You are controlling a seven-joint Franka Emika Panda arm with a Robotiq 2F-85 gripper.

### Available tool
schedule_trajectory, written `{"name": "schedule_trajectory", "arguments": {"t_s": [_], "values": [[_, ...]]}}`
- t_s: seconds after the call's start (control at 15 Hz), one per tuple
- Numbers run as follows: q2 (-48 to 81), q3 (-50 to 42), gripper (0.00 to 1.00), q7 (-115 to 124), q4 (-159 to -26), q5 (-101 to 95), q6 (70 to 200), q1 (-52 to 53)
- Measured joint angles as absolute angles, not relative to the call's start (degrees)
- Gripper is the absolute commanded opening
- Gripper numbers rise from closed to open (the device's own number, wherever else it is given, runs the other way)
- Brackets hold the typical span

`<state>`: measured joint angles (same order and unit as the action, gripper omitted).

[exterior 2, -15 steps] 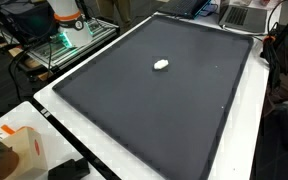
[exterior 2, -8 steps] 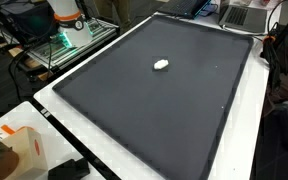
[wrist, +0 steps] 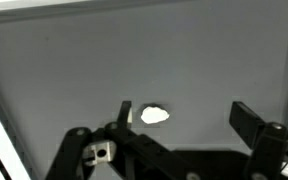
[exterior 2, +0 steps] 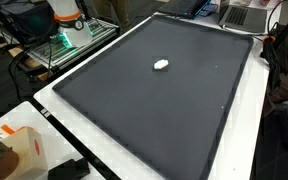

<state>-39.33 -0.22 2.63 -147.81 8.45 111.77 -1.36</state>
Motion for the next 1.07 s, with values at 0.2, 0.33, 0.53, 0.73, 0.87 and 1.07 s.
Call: {"name": "schedule_trajectory", "arguments": {"t_s": [0.2, 0.33, 0.53, 0.73, 0.87, 1.07], "values": [[-38.15, 3.01, 1.0, 9.12, -151.53, 8.37, 121.86, -2.05], [-37.24, 6.0, 1.0, 13.75, -154.45, 8.0, 128.67, -2.28], [-34.46, 8.99, 1.0, 17.41, -156.96, 8.02, 131.64, -1.75], [-32.94, 9.11, 1.0, 17.77, -157.0, 8.03, 132.17, -1.57], [-32.92, 9.11, 1.0, 17.77, -156.99, 8.03, 132.22, -1.57], [-32.85, 9.16, 1.0, 18.53, -157.01, 7.96, 133.21, -1.6]]}}
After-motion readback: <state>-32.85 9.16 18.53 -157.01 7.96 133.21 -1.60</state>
